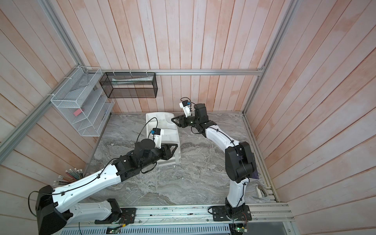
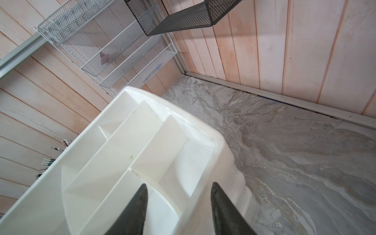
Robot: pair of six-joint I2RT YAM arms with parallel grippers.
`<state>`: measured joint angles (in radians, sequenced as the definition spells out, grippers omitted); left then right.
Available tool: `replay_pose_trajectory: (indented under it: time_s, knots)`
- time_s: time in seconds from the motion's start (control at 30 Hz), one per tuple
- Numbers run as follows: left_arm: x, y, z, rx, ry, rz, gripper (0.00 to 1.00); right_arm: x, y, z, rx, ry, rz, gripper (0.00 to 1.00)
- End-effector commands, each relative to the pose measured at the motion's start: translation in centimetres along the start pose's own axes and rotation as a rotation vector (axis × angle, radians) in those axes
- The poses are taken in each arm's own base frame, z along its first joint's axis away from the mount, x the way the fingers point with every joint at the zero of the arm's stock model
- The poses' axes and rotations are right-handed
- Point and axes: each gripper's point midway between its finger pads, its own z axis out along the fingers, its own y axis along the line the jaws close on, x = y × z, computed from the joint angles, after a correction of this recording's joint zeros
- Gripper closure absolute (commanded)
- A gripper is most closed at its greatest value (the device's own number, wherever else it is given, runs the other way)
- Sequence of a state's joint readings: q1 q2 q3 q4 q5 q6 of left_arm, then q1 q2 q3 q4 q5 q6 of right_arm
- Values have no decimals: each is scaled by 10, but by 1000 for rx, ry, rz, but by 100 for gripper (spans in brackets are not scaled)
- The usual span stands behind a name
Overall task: Take the postcards out of the drawer
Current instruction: Move the storage box to the center of the board.
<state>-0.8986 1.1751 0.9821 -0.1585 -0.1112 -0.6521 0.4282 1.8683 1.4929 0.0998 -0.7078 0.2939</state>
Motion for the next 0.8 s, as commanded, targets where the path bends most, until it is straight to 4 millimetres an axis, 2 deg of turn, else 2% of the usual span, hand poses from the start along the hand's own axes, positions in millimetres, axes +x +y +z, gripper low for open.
replay_pose_trajectory:
  time_s: [0.0, 0.1, 0.17, 0.23, 0.3, 0.4, 0.5, 0.63, 0.77]
  knots:
    - [-42, -12, -31, -1, -117, 54, 46, -23, 9, -16, -31, -67, -10, 47]
    - [-59, -18, -49, -7, -149, 88, 44, -32, 3, -25, 3, -103, -10, 45]
    - [-70, -14, -59, -57, -165, 102, 39, -33, -2, -32, 21, -123, 11, 45]
    - [-83, 9, -64, -189, -151, 91, 36, -28, -9, -39, 44, -127, 59, 44]
    - [-96, 39, -66, -315, -99, 60, 47, -19, -13, -46, 59, -116, 84, 44]
    - [-108, 69, -67, -437, -69, 63, 50, 0, -12, -55, 84, -110, 86, 44]
    - [-113, 92, -65, -501, -32, 56, 50, 14, -9, -71, 125, -132, 88, 44]
    - [-111, 116, -59, -539, 17, 30, 49, 28, -5, -91, 181, -156, 90, 44]
    - [-102, 133, -48, -572, 88, 9, 56, 41, 2, -106, 207, -162, 98, 44]
